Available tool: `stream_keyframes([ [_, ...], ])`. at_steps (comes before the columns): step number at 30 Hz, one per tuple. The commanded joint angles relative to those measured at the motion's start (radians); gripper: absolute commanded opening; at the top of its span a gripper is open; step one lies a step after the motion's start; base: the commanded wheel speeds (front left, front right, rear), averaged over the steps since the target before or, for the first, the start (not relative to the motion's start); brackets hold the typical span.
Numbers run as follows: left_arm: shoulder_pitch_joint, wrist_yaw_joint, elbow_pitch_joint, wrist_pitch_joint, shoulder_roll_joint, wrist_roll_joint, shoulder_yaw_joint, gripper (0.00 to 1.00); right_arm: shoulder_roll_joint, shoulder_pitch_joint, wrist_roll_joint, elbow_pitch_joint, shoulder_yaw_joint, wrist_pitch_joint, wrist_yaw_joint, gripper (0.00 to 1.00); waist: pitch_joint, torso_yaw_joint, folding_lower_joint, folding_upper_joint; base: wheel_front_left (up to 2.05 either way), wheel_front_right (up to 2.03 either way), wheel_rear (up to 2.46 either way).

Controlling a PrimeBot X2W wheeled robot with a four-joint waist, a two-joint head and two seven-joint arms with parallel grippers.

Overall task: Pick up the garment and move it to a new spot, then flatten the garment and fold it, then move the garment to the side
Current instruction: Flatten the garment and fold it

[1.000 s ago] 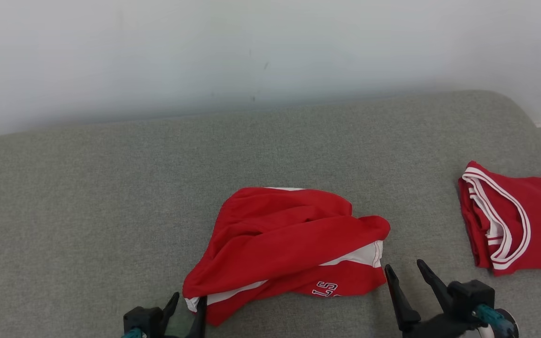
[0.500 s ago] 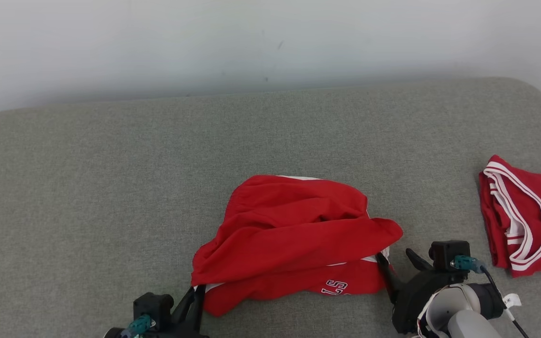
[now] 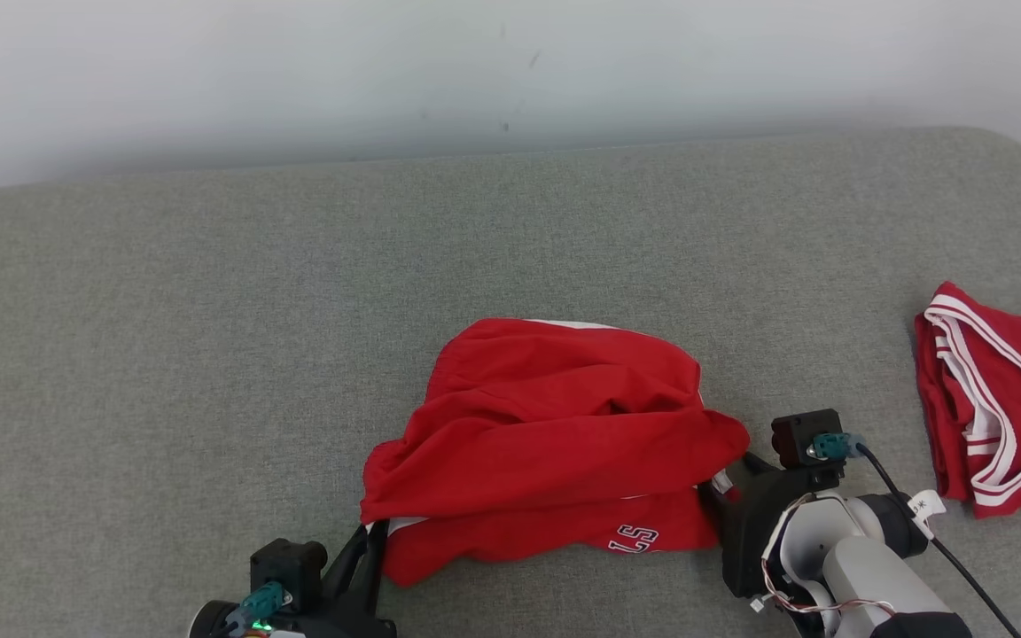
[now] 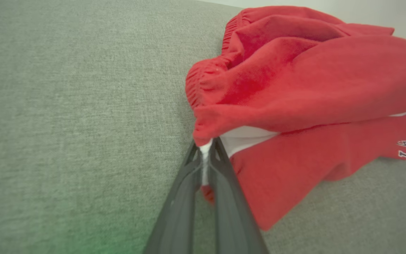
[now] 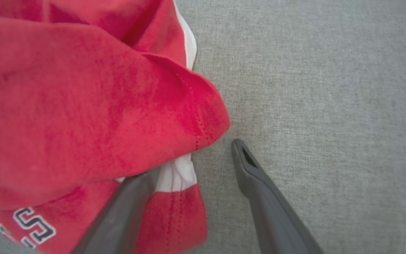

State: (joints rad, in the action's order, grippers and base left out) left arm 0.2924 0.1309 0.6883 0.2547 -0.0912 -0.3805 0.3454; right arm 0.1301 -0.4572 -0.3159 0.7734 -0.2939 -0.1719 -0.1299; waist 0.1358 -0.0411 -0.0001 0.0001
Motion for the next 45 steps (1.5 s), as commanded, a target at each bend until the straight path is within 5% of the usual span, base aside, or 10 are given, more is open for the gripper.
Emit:
stream_keyframes([
  [1, 0.012, -0.001, 0.001, 0.005, -0.001, -0.013, 0.004, 0.04, -0.006, 0.016, 0.002, 0.033, -0.019, -0.027, -0.001, 0.84, 0.001, 0.000, 0.0001, -0.0001, 0.00, 0.00, 0.00],
  [2, 0.013, -0.001, 0.002, 0.005, -0.001, -0.014, 0.005, 0.04, -0.006, 0.018, 0.003, 0.042, -0.024, -0.035, -0.001, 0.53, 0.001, 0.000, 0.0001, -0.0001, 0.00, 0.00, 0.00],
  [5, 0.012, -0.001, 0.006, 0.007, 0.000, -0.016, 0.009, 0.04, -0.001, 0.026, 0.003, 0.067, -0.040, -0.059, -0.001, 0.00, -0.004, 0.000, 0.0001, -0.0001, 0.00, 0.00, 0.00],
  [19, -0.002, -0.002, -0.103, 0.001, -0.010, -0.091, -0.014, 0.00, 0.069, 0.081, -0.130, -0.166, -0.038, 0.006, 0.000, 0.00, -0.103, -0.006, 0.0001, -0.0001, 0.00, 0.00, 0.00],
  [26, -0.036, -0.001, -0.343, -0.136, -0.072, -0.234, -0.011, 0.00, 0.127, 0.202, -0.339, -0.481, 0.034, -0.188, 0.000, 0.00, -0.144, -0.010, 0.0001, -0.0001, 0.00, 0.00, 0.00],
  [31, -0.016, -0.001, -0.506, -0.260, -0.118, -0.350, -0.048, 0.00, 0.112, 0.261, -0.495, -0.714, 0.128, -0.360, 0.000, 0.00, -0.149, -0.015, 0.0001, -0.0001, 0.00, 0.00, 0.00],
  [38, 0.084, -0.001, -0.574, -0.413, -0.170, -0.472, -0.093, 0.00, 0.069, 0.181, -0.511, -0.823, 0.205, -0.452, 0.000, 0.00, -0.137, -0.035, 0.0001, -0.0001, 0.00, 0.00, 0.00],
  [45, 0.264, -0.022, -0.531, -0.475, -0.180, -0.535, -0.155, 0.00, 0.014, -0.021, -0.470, -0.755, 0.223, -0.452, 0.000, 0.00, -0.059, -0.055, 0.0001, -0.0001, 0.00, 0.00, 0.00],
])
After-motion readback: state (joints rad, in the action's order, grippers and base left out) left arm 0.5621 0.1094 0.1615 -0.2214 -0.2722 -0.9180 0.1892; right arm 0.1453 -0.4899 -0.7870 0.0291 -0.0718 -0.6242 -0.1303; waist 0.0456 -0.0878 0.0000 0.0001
